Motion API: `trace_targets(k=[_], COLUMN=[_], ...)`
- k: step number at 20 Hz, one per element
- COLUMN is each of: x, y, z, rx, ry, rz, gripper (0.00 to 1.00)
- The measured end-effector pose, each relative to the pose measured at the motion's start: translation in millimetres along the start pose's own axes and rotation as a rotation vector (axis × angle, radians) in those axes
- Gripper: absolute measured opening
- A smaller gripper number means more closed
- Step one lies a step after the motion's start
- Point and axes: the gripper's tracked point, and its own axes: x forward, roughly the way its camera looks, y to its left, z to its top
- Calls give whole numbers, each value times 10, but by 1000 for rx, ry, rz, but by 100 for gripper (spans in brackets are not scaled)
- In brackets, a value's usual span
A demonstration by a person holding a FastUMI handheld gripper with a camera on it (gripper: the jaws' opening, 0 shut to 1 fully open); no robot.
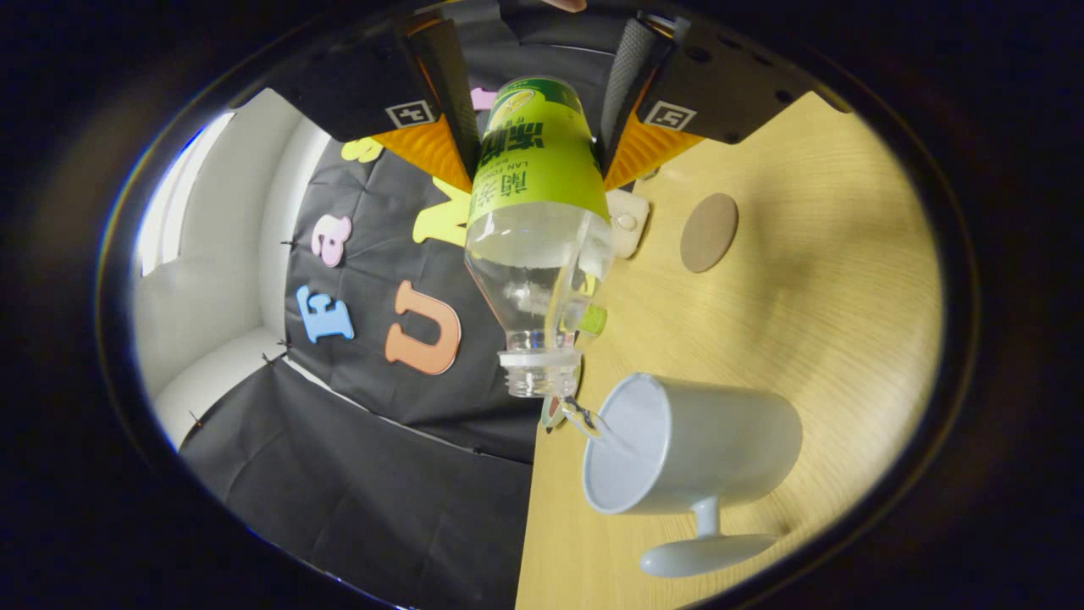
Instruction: Take the bottle from table, then pour the juice into the cup, finally place the bottle on the coaster
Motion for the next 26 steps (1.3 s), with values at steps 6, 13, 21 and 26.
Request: trace_targets(k=[6,13,21,26], x=[-11,41,56,75], y=[-101,-165,-328,-380], z=[-49,-54,19,57], rx=[-23,-50,-94,-130], ry=[8,13,-2,-2], rz=[-15,-18,-38,-57], gripper=[75,75,75,75])
